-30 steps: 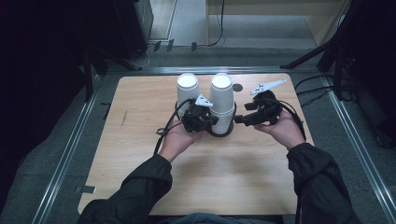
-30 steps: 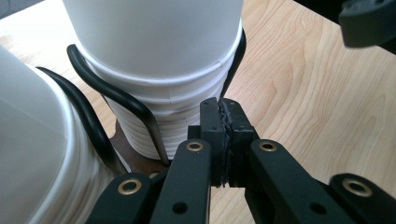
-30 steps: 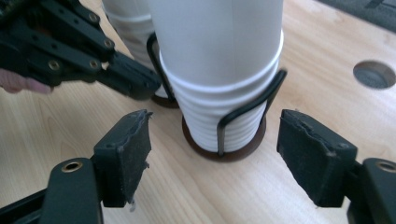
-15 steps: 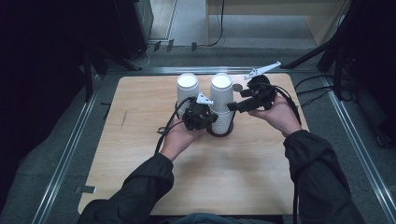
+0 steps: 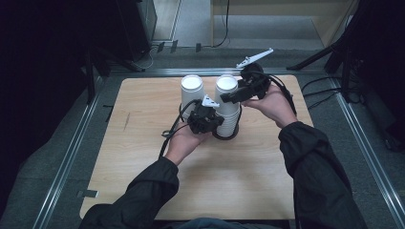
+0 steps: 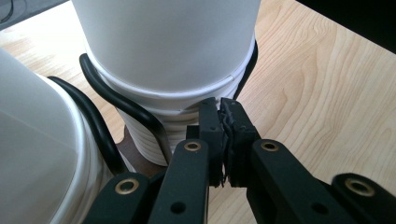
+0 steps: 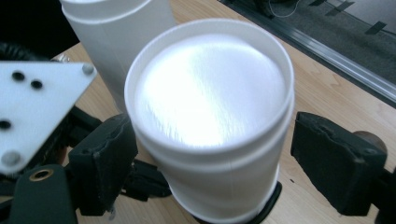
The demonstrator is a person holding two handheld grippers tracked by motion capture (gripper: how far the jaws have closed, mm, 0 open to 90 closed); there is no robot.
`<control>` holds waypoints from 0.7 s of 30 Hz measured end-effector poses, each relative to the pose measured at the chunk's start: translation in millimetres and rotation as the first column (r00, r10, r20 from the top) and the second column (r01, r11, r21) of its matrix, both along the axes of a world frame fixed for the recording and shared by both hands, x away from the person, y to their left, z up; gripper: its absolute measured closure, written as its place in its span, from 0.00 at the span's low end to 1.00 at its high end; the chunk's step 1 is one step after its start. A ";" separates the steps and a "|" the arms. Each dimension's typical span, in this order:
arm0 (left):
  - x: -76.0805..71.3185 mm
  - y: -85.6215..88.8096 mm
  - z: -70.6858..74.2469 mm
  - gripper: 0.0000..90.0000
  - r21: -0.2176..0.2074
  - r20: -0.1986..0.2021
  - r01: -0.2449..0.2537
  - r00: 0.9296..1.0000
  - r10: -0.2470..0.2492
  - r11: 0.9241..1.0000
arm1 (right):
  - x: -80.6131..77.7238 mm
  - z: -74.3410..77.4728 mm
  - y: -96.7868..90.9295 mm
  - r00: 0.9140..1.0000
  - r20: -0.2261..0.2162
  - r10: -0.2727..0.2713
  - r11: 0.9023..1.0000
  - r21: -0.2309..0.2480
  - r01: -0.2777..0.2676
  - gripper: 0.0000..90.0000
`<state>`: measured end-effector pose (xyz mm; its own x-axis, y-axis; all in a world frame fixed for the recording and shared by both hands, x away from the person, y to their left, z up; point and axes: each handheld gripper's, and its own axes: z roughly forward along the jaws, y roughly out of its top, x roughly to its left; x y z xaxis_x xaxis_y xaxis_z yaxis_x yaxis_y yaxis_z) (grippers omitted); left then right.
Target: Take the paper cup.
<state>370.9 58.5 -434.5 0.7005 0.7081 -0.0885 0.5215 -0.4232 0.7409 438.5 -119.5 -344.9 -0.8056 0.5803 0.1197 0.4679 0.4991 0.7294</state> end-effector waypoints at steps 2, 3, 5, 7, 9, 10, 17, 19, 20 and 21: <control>-0.2 0.6 -0.2 0.98 -0.002 0.000 -0.006 1.000 0.006 1.000 | 3.1 0.4 8.5 1.000 0.004 0.016 1.000 -0.023 -0.016 0.16; -0.2 0.6 -0.2 0.98 -0.002 0.000 -0.006 1.000 0.006 1.000 | 3.1 0.4 8.5 1.000 0.004 0.016 1.000 -0.023 -0.016 0.16; -0.5 1.0 -0.5 0.98 0.000 0.005 -0.004 1.000 0.004 1.000 | 4.2 1.1 15.3 1.000 0.028 0.014 0.998 -0.059 -0.012 0.16; -0.4 0.7 -0.7 0.98 -0.002 0.006 -0.007 1.000 0.007 1.000 | 5.1 1.6 17.4 0.999 0.046 0.006 0.998 -0.065 -0.003 0.19; -0.7 0.3 -1.0 0.98 -0.003 0.011 -0.007 1.000 0.007 1.000 | 6.5 1.4 18.4 0.999 0.052 0.002 0.998 -0.067 0.002 0.19; -0.6 0.4 -1.0 0.98 -0.003 0.011 -0.009 1.000 0.009 1.000 | 6.5 1.4 18.4 0.999 0.052 0.002 0.998 -0.067 0.002 0.19; 0.6 -0.1 -2.5 0.98 -0.030 0.002 -0.018 1.000 0.018 0.999 | 4.4 1.6 22.5 0.997 0.081 -0.004 0.997 -0.077 0.010 0.25; 0.5 0.7 -2.8 0.98 -0.038 -0.005 -0.017 1.000 0.017 0.999 | 2.9 2.8 23.6 0.996 0.091 -0.001 0.996 -0.092 0.010 0.26; 0.2 0.4 -2.8 0.98 -0.037 -0.003 -0.018 1.000 0.018 0.999 | 2.6 3.0 24.2 0.996 0.089 -0.002 0.996 -0.091 0.010 0.26; -0.1 0.2 -2.8 0.98 -0.033 0.000 -0.018 1.000 0.018 0.999 | 2.7 3.3 24.4 0.996 0.091 0.004 0.995 -0.097 0.005 0.26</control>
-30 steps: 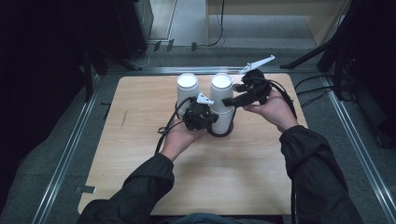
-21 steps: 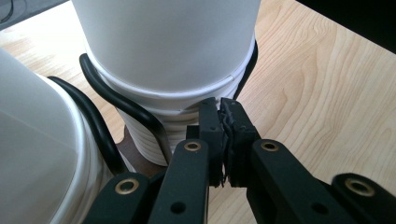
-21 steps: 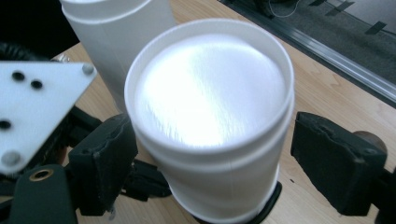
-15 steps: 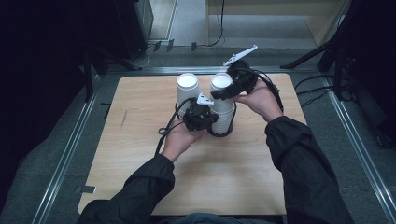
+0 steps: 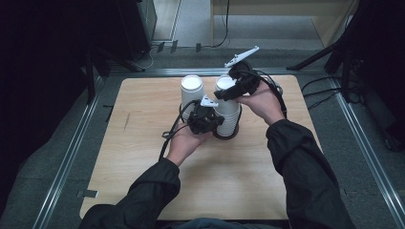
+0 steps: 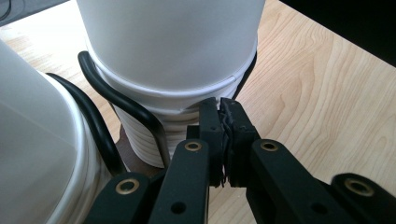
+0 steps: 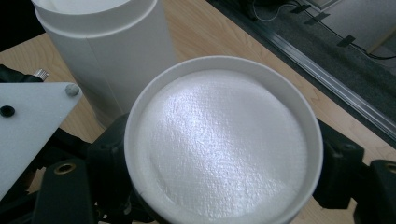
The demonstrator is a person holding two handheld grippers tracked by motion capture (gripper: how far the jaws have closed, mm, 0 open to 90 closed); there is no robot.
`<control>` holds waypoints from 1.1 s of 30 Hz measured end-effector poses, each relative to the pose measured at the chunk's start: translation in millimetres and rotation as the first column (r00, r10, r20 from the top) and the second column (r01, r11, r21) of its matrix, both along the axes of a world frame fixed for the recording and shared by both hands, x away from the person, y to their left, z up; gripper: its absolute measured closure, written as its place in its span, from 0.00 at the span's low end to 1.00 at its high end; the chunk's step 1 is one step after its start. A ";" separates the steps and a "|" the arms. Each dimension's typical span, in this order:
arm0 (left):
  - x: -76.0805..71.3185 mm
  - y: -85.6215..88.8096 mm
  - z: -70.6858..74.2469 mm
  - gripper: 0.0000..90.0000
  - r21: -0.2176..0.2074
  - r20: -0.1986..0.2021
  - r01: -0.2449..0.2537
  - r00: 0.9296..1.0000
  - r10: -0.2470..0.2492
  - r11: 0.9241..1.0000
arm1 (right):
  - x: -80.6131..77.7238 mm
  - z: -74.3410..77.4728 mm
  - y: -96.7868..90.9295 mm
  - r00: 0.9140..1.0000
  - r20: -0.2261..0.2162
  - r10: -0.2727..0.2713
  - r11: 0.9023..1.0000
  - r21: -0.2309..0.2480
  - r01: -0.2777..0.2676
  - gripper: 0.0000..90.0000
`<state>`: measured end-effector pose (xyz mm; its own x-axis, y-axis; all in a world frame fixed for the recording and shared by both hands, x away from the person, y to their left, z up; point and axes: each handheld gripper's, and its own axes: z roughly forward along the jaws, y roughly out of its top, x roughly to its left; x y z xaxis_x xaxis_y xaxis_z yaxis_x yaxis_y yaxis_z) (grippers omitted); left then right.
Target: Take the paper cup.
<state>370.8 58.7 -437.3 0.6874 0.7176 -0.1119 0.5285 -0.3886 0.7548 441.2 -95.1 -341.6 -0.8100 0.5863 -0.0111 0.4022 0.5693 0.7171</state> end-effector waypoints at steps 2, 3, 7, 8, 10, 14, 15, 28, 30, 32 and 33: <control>-0.2 0.0 0.1 0.98 0.001 0.000 0.001 1.000 -0.001 1.000 | -0.3 1.1 1.0 1.000 -0.002 0.000 1.000 -0.012 0.000 0.26; -0.4 0.1 0.2 0.98 0.002 -0.001 0.002 1.000 -0.002 1.000 | -0.3 1.4 1.5 1.000 -0.001 0.000 1.000 -0.016 0.000 0.26; -0.5 0.1 0.4 0.98 0.002 -0.004 0.005 1.000 -0.005 1.000 | -1.4 3.4 4.1 1.000 -0.006 -0.002 0.999 -0.037 0.002 0.27; -0.8 0.0 0.3 0.98 0.006 0.002 0.006 1.000 -0.006 1.000 | -1.3 3.5 4.2 1.000 -0.006 -0.002 0.999 -0.039 0.001 0.27; -0.9 -0.2 0.5 0.97 0.008 0.002 0.005 1.000 -0.005 1.000 | -0.6 3.6 3.9 1.000 -0.006 -0.002 0.999 -0.039 0.002 0.27; -0.8 0.4 0.5 0.96 0.004 -0.002 0.007 1.000 -0.007 1.000 | -0.9 4.5 5.2 1.000 -0.009 -0.001 0.999 -0.048 0.001 0.27; -0.8 0.4 0.5 0.96 0.004 -0.002 0.007 1.000 -0.007 1.000 | -0.9 4.5 5.2 1.000 -0.009 -0.001 0.999 -0.048 0.001 0.27; -0.9 0.6 0.5 0.95 0.000 -0.005 0.006 1.000 -0.006 1.000 | -1.2 9.9 9.4 1.000 -0.009 -0.001 0.996 -0.087 0.000 0.27; -0.6 0.7 0.7 0.94 0.002 -0.005 0.010 1.000 -0.010 1.000 | -2.0 16.0 7.2 1.000 -0.002 -0.003 0.999 -0.052 0.003 0.27; -0.6 0.6 0.7 0.93 0.001 -0.004 0.010 1.000 -0.010 1.000 | -2.0 19.8 6.1 1.000 -0.002 -0.001 0.999 -0.037 0.001 0.27; -0.6 0.6 0.8 0.93 0.004 -0.002 0.008 1.000 -0.008 1.000 | -2.2 23.5 5.5 1.000 -0.005 -0.003 0.999 -0.038 0.003 0.27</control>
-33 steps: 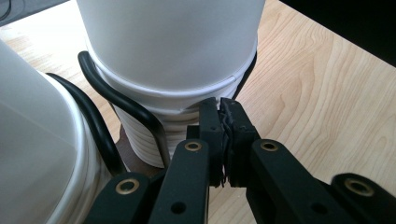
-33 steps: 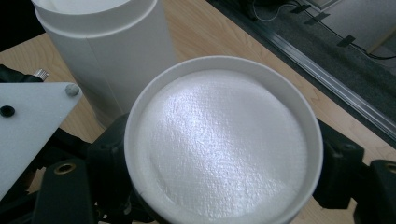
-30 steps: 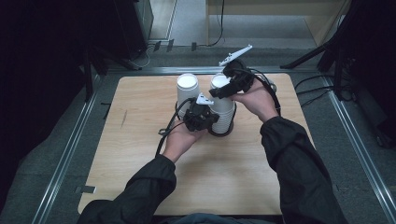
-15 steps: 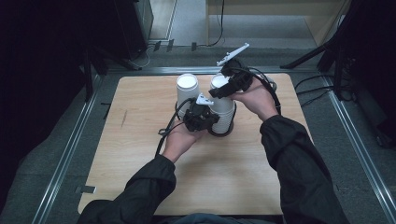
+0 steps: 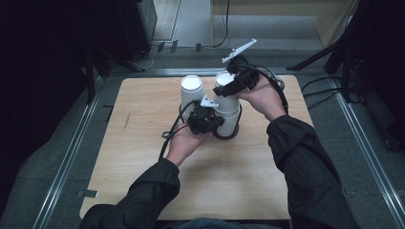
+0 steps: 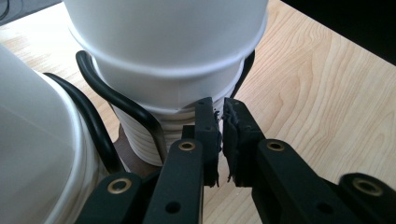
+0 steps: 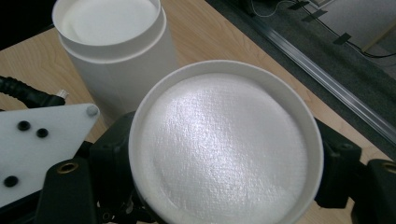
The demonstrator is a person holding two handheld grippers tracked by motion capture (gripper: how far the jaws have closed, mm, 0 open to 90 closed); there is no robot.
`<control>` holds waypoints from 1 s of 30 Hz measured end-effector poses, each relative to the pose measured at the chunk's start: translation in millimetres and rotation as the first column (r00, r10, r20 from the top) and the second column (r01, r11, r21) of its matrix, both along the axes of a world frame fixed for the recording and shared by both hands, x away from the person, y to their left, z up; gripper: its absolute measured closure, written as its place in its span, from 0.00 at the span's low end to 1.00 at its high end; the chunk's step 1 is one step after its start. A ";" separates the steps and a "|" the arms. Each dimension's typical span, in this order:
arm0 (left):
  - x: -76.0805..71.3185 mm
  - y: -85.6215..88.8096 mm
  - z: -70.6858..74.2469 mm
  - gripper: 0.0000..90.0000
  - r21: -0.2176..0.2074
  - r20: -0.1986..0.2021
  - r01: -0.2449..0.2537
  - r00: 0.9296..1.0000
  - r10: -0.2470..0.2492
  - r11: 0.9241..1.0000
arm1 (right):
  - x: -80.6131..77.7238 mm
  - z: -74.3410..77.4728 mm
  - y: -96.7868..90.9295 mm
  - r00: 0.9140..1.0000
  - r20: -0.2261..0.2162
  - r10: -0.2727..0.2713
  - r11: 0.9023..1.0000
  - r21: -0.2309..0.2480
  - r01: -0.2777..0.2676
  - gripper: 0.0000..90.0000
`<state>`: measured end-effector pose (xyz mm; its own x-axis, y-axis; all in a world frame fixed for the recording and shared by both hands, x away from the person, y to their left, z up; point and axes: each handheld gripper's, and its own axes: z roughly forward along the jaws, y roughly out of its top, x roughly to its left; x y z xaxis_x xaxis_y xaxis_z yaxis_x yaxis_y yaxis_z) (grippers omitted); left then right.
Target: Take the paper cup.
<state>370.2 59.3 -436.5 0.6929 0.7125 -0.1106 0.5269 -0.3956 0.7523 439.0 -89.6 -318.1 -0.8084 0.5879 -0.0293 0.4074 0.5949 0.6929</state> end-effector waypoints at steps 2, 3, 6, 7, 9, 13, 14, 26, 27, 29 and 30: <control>0.3 0.7 0.2 0.92 -0.007 -0.005 -0.001 1.000 0.001 1.000 | 0.0 5.2 -0.4 1.000 0.012 0.015 1.000 -0.017 -0.014 0.27; 0.1 2.0 0.7 0.92 -0.009 -0.009 -0.005 1.000 0.005 1.000 | -1.9 10.8 -0.9 1.000 0.011 0.021 1.000 -0.016 -0.021 0.27; -0.2 3.3 1.3 0.92 -0.008 -0.003 -0.002 1.000 0.002 1.000 | -4.0 21.2 -3.2 0.999 0.015 0.028 1.000 0.002 -0.028 0.27; -1.1 3.9 2.4 0.91 -0.012 0.007 -0.003 1.000 0.003 1.000 | -4.9 25.0 -3.9 0.999 0.015 0.030 1.000 0.001 -0.030 0.27; -1.1 4.3 2.8 0.91 -0.022 0.004 0.001 1.000 -0.001 1.000 | -6.5 33.7 -6.3 0.999 0.022 0.028 1.000 0.010 -0.028 0.27; -0.6 6.1 3.1 0.90 -0.014 -0.008 0.020 1.000 -0.020 1.000 | -13.5 52.8 -9.7 0.998 0.043 0.044 0.999 0.023 -0.045 0.27; -0.6 6.1 3.1 0.90 -0.014 -0.008 0.020 1.000 -0.020 1.000 | -13.5 52.8 -9.7 0.998 0.043 0.044 0.999 0.023 -0.045 0.27; -8.0 17.4 11.2 0.77 -0.056 -0.045 0.102 0.994 -0.104 0.993 | -42.3 90.0 -29.3 0.994 0.050 0.096 0.995 0.012 -0.097 0.27; -9.5 20.7 13.1 0.75 -0.060 -0.054 0.124 0.990 -0.128 0.990 | -48.4 90.4 -34.3 0.992 0.048 0.114 0.993 0.015 -0.115 0.27; -10.3 21.5 13.8 0.72 -0.057 -0.060 0.130 0.989 -0.134 0.990 | -51.5 90.1 -37.3 0.992 0.042 0.121 0.992 0.021 -0.122 0.27; -12.1 24.3 15.4 0.69 -0.057 -0.073 0.158 0.984 -0.162 0.986 | -58.5 87.5 -43.6 0.991 0.032 0.128 0.991 0.036 -0.129 0.27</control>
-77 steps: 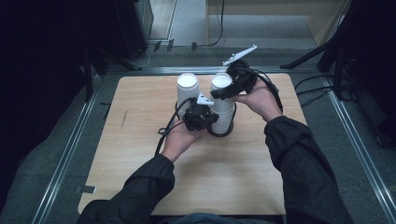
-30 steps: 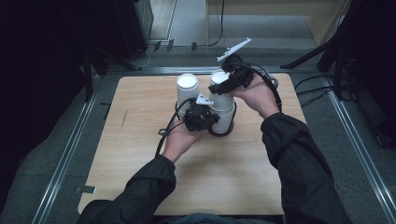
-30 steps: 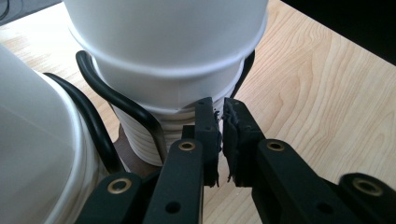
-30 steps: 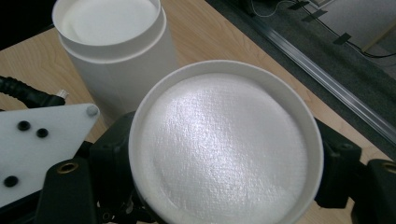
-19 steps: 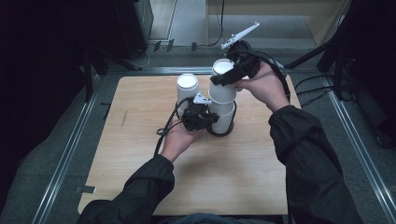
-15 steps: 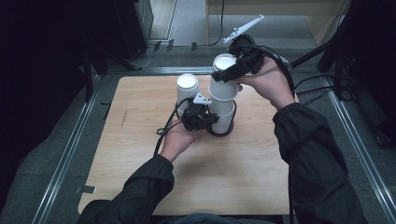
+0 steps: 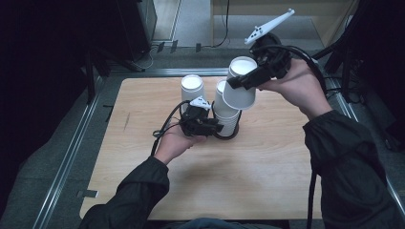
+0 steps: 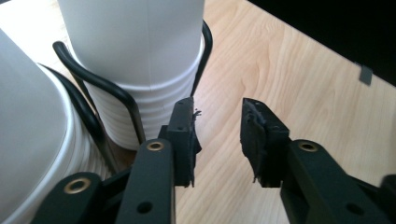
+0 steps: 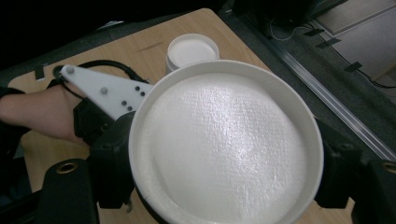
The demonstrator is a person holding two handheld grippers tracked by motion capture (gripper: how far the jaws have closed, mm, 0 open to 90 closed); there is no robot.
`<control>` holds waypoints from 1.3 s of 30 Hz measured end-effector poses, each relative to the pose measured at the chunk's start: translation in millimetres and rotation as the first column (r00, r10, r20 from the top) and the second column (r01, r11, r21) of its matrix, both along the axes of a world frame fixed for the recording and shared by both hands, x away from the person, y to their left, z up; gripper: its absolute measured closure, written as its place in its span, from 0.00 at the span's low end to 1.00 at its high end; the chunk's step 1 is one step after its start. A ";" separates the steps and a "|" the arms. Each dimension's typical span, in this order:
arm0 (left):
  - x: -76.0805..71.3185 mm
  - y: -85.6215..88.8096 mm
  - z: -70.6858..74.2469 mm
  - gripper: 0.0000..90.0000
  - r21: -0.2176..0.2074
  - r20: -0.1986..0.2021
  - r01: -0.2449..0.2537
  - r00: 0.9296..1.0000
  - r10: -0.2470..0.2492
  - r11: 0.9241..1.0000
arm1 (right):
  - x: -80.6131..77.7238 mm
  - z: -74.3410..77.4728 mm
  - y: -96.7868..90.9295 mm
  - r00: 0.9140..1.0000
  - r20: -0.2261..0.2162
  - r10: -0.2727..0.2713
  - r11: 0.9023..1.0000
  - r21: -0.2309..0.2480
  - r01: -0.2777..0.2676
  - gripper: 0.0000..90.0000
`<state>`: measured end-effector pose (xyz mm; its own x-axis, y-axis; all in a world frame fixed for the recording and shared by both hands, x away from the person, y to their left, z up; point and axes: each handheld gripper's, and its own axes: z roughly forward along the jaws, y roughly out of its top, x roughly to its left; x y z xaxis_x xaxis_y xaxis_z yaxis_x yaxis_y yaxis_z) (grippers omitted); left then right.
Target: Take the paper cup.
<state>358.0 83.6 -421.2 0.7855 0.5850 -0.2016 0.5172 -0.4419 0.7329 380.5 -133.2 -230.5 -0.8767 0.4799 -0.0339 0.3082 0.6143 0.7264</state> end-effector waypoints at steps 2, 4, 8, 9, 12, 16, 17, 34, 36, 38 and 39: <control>-2.8 2.5 2.9 0.67 0.004 0.019 0.005 1.000 -0.005 1.000 | -5.6 -3.6 -4.0 1.000 0.000 0.014 1.000 0.003 -0.014 0.27; -4.8 5.7 5.8 0.64 -0.017 0.016 0.028 0.999 -0.028 0.999 | -11.4 -8.6 -7.9 1.000 -0.002 0.027 1.000 0.006 -0.027 0.27; -8.2 12.3 10.7 0.57 -0.067 0.014 0.068 0.998 -0.067 0.995 | -19.2 -19.4 -14.5 0.999 -0.013 0.042 0.999 0.029 -0.041 0.27; -9.0 13.9 11.9 0.57 -0.073 0.015 0.074 0.997 -0.073 0.995 | -21.1 -22.0 -16.1 0.999 -0.016 0.043 0.999 0.029 -0.043 0.27; -10.8 18.3 13.5 0.54 -0.071 0.019 0.092 0.996 -0.091 0.993 | -27.5 -31.1 -21.8 0.997 -0.004 0.077 0.996 0.054 -0.076 0.27; -13.9 21.8 10.4 0.50 -0.034 0.026 0.139 0.990 -0.139 0.990 | -38.7 -50.7 -24.7 0.992 0.010 0.129 0.991 0.044 -0.130 0.27; -15.3 22.7 9.4 0.49 -0.030 0.038 0.145 0.989 -0.144 0.989 | -39.7 -55.3 -25.0 0.991 0.007 0.131 0.991 0.036 -0.131 0.27; -15.4 39.7 -17.8 0.40 -0.036 0.019 0.181 0.983 -0.180 0.983 | -57.8 -158.8 -32.9 0.988 -0.054 0.141 0.985 0.109 -0.135 0.27; -16.7 41.1 -21.4 0.39 -0.055 0.023 0.189 0.982 -0.188 0.980 | -58.3 -166.6 -31.3 0.988 -0.055 0.142 0.985 0.106 -0.136 0.27; -17.7 41.6 -23.6 0.39 -0.055 0.028 0.202 0.979 -0.201 0.978 | -57.8 -174.6 -30.3 0.989 -0.065 0.134 0.987 0.101 -0.127 0.27; -18.3 41.9 -24.7 0.39 -0.057 0.027 0.207 0.978 -0.206 0.977 | -57.3 -178.5 -30.1 0.988 -0.068 0.135 0.987 0.101 -0.128 0.27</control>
